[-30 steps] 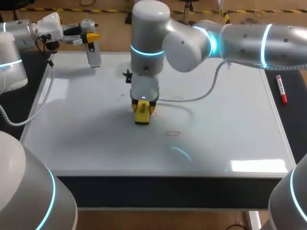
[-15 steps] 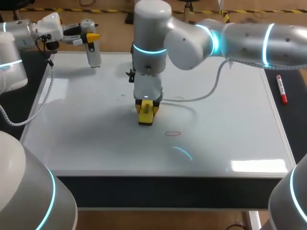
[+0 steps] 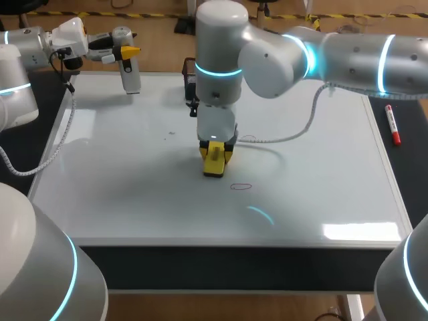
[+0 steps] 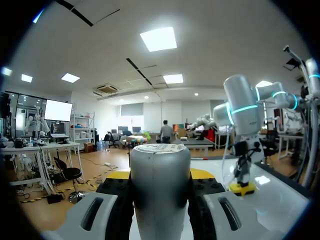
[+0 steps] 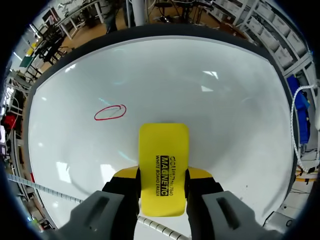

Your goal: Pick up the inspection probe, press it on each red-marked spot on the whiteboard one by one, put down the probe, pick up the eraser, and wipe off all the red marks.

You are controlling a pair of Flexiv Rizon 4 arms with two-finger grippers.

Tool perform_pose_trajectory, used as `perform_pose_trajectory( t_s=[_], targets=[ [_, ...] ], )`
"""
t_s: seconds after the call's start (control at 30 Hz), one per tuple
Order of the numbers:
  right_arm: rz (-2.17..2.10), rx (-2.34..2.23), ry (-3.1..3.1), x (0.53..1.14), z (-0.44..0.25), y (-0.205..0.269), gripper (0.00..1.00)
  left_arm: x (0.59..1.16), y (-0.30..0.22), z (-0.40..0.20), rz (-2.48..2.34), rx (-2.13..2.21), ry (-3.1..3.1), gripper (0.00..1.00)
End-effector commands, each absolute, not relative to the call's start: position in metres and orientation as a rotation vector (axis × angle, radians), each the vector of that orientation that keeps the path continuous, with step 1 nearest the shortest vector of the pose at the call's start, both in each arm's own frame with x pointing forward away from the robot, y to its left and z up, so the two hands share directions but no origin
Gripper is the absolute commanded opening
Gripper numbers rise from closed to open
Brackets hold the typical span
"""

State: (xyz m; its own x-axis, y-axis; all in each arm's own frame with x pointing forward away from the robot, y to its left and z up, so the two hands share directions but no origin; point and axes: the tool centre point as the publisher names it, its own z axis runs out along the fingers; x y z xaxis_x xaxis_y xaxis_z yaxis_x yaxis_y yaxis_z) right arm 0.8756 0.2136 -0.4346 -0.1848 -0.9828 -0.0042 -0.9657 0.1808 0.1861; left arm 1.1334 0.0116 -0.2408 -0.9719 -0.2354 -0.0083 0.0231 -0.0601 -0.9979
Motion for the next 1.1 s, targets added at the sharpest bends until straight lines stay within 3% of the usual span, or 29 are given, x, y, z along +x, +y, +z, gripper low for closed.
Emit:
perform_pose_trajectory(
  t_s=[0.03, 0.4, 0.77, 1.1],
  targets=[
    [-0.213, 1.927, -2.322, 0.867, -0.464, 0.199, 0.00, 1.134, 0.012, -0.241, -2.155, -0.230, 2.018, 0.00],
    [-0.175, 1.946, -2.355, 0.874, -0.446, 0.195, 0.00, 1.134, 0.012, -0.241, -2.155, -0.230, 2.018, 0.00],
    [-0.121, 2.058, -2.395, 0.905, -0.354, 0.195, 0.00, 1.134, 0.012, -0.241, -2.155, -0.230, 2.018, 0.00],
    [-0.120, 2.088, -2.396, 0.924, -0.343, 0.192, 0.00, 1.134, 0.012, -0.241, -2.155, -0.230, 2.018, 0.00]
  ],
)
